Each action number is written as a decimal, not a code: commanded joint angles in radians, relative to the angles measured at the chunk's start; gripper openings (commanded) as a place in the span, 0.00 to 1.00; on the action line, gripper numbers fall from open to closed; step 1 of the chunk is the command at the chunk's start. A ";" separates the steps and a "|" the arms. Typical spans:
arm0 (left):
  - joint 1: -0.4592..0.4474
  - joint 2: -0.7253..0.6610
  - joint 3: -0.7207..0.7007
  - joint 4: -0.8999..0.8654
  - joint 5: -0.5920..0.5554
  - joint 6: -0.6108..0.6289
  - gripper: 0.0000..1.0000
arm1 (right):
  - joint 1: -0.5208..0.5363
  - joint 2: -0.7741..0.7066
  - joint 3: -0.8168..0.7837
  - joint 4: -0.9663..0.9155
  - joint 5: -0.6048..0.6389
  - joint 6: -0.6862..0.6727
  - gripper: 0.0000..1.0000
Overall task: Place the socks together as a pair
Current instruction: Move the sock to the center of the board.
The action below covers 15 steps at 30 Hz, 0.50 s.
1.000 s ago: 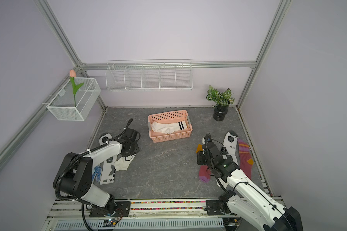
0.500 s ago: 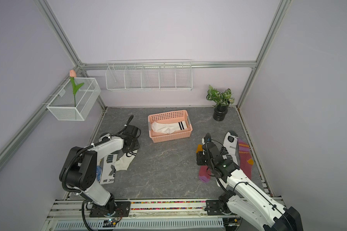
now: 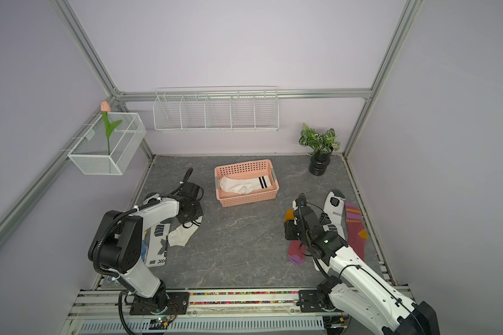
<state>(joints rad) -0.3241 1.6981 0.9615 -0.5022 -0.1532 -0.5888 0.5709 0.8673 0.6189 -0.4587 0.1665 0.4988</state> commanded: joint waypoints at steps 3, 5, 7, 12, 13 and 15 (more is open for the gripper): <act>-0.033 -0.084 -0.021 -0.045 0.028 0.004 0.00 | -0.006 -0.030 -0.026 -0.011 -0.011 0.020 0.39; -0.076 -0.145 -0.015 -0.074 0.025 0.007 0.00 | -0.007 -0.037 -0.031 -0.011 -0.015 0.022 0.39; -0.128 -0.195 -0.001 -0.102 0.035 0.018 0.00 | -0.005 -0.046 -0.034 -0.012 -0.020 0.025 0.39; -0.302 -0.265 0.026 -0.165 0.044 -0.009 0.00 | -0.006 -0.073 -0.052 -0.009 -0.031 0.039 0.40; -0.334 -0.276 0.029 -0.168 0.047 -0.019 0.00 | -0.006 -0.079 -0.056 -0.007 -0.035 0.042 0.40; -0.402 -0.297 0.028 -0.152 0.072 -0.029 0.00 | -0.005 -0.097 -0.065 -0.009 -0.046 0.048 0.40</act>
<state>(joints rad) -0.6674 1.4246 0.9722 -0.6144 -0.1081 -0.5968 0.5709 0.7956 0.5766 -0.4599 0.1467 0.5228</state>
